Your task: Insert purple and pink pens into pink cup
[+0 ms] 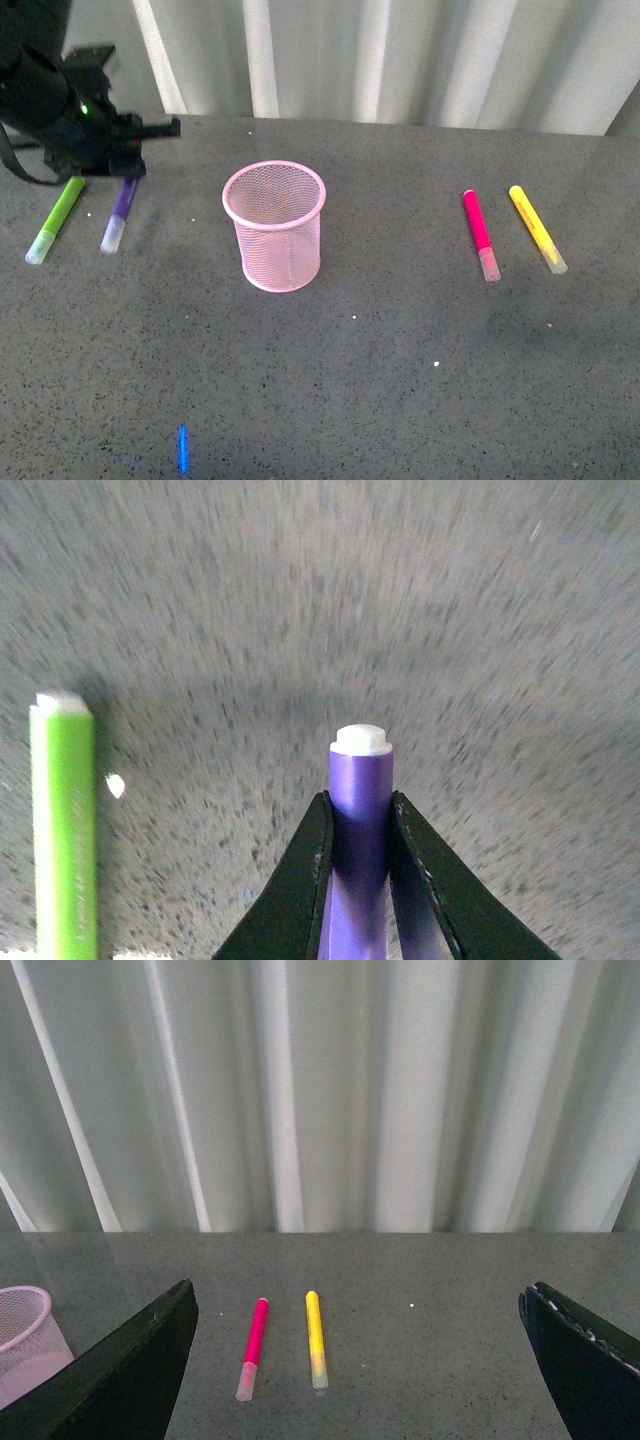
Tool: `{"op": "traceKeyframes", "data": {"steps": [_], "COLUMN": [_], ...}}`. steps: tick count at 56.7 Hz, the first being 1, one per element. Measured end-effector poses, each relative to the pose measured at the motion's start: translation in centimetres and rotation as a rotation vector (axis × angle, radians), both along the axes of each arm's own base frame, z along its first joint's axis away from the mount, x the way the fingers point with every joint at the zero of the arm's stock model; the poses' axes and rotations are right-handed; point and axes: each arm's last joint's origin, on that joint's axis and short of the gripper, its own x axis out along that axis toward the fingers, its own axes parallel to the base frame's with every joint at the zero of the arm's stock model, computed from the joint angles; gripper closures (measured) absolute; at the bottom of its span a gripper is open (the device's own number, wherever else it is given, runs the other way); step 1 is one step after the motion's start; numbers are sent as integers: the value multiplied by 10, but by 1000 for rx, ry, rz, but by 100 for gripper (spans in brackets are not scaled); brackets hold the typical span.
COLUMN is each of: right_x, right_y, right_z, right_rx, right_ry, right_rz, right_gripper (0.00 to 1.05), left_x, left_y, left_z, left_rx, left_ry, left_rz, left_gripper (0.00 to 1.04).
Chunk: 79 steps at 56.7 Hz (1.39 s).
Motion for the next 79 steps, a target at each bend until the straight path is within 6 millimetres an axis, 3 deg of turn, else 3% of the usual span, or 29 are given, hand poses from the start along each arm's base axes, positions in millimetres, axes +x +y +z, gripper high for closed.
{"op": "traceKeyframes", "data": {"steps": [4,9,17,29,35,59,79], "right_x": [0,0,0,0,0,0,0], "right_y": [0,0,0,0,0,0,0], "right_z": [0,0,0,0,0,0,0], "right_rx": [0,0,0,0,0,0,0], "right_ry": [0,0,0,0,0,0,0], "right_rz": [0,0,0,0,0,0,0], "right_gripper": [7,7,7,7,7,7,7], "left_x": [1,-8,-37,-85,-96,-99,-97], "left_y": [1,-5,-28,-84,-95,-111,-114], "left_z": [49,89,112,85,75,36,20], "left_rx": [-42,-97,-265,-455,-493,-480,-497], "left_ry": [-244,-473,-713,-772,-752,-674,-628], "left_rz": [59,76,3,-137,-146,-95,-80], "left_gripper": [92,92,92,92,92,92,92]}}
